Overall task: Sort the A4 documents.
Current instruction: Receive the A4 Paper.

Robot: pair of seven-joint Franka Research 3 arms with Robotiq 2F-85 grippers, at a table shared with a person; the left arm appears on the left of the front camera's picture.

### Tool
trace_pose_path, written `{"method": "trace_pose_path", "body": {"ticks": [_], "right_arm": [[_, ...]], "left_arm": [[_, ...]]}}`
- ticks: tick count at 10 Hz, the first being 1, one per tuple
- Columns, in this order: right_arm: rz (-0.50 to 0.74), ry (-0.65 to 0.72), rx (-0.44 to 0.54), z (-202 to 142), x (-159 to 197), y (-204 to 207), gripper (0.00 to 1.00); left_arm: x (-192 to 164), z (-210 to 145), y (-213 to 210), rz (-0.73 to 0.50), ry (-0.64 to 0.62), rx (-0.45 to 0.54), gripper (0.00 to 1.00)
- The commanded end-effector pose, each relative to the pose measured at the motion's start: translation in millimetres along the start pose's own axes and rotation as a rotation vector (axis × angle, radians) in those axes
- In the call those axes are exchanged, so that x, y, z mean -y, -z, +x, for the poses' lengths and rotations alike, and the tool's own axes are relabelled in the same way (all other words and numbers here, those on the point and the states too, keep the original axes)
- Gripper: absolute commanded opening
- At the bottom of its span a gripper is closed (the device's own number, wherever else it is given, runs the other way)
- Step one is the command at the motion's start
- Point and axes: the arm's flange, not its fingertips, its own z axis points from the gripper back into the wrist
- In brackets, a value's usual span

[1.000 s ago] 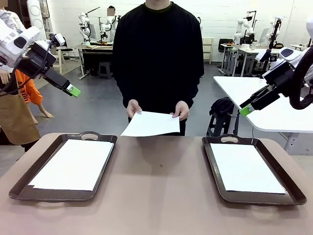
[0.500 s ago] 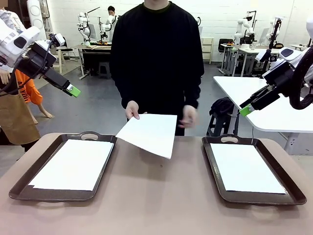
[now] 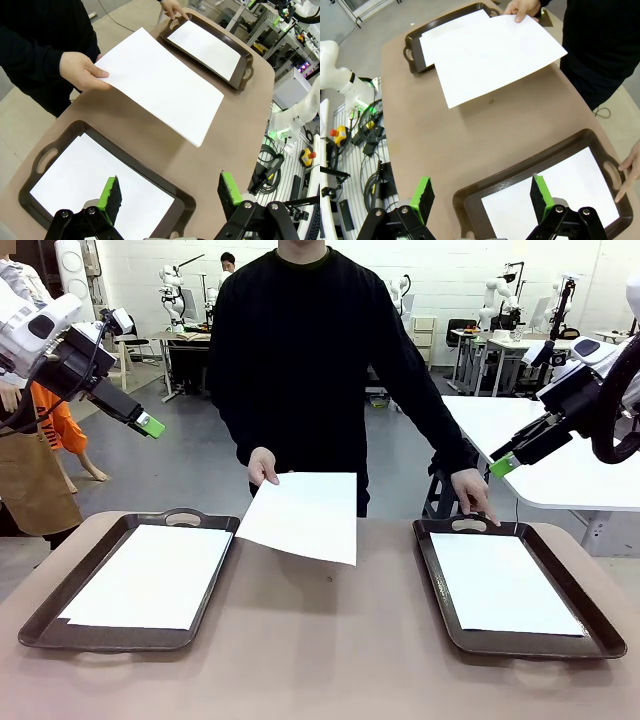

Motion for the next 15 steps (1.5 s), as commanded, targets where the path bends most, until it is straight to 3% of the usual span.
{"method": "trace_pose_path", "body": {"ticks": [1,10,13,15], "right_arm": [[0.004,-0.002,0.001,0,0,0,1.00],[0.029,0.020,0.000,-2,4,11,1.00],[0.112,0.225,0.099,-14,17,47,1.00],[0.236,0.416,0.184,-24,27,76,1.00]], "left_arm": [[0,0,0,-0.002,0.000,-0.001,1.00],[0,0,0,-0.002,0.000,-0.001,1.00],[0,0,0,-0.002,0.000,-0.001,1.00],[0,0,0,-0.002,0.000,-0.001,1.00]]}}
